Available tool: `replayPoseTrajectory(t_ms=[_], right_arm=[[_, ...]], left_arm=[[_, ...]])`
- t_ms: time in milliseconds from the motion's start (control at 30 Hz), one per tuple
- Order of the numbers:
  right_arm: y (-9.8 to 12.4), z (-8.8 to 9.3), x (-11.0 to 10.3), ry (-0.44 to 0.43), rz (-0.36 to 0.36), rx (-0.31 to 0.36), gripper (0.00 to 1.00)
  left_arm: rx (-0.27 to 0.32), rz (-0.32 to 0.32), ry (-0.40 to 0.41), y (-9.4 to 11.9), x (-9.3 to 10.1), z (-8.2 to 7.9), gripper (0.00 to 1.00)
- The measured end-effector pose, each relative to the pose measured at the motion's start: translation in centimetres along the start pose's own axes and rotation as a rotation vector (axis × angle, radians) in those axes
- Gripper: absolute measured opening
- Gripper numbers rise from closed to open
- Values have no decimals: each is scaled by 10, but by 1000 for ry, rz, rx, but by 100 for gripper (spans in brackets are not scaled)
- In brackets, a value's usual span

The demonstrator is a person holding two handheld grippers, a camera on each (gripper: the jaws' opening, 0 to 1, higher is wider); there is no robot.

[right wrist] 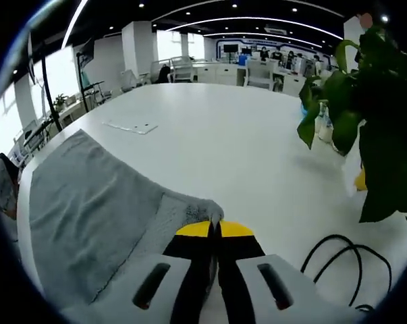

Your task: Fold the towel on the table until its edges align and the towel forms a compact rectangular stack.

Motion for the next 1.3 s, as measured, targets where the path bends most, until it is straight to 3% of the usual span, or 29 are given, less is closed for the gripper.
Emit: replayPoseTrajectory(t_ms=[167,567,900,1300], right_arm=[[4,-14,-6,0,0,23,0],[11,-69,-31,-44,-31,70,0],[37,-119,-69,-46,-36,111,0],[56,-166,-113,-28,-35,144,0]], left_arm=[[26,-47,-8,19,-15,-4,3],[119,-152,24,81,-52,-23,3],[170,-203,0,130,-70,-31,3],[225,-239,-46,178,-87,-39,3]])
Point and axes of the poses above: the point that each gripper's makers call its tool centre point, and the gripper's own axes: y roughly backward along the fingers, x roughly to its right, z roughly out of its underside, the point moved 3 cm from there along y, roughly backward along the fingers, and after that the axes turned 9 degrees about -x, right-handed, at the moved point
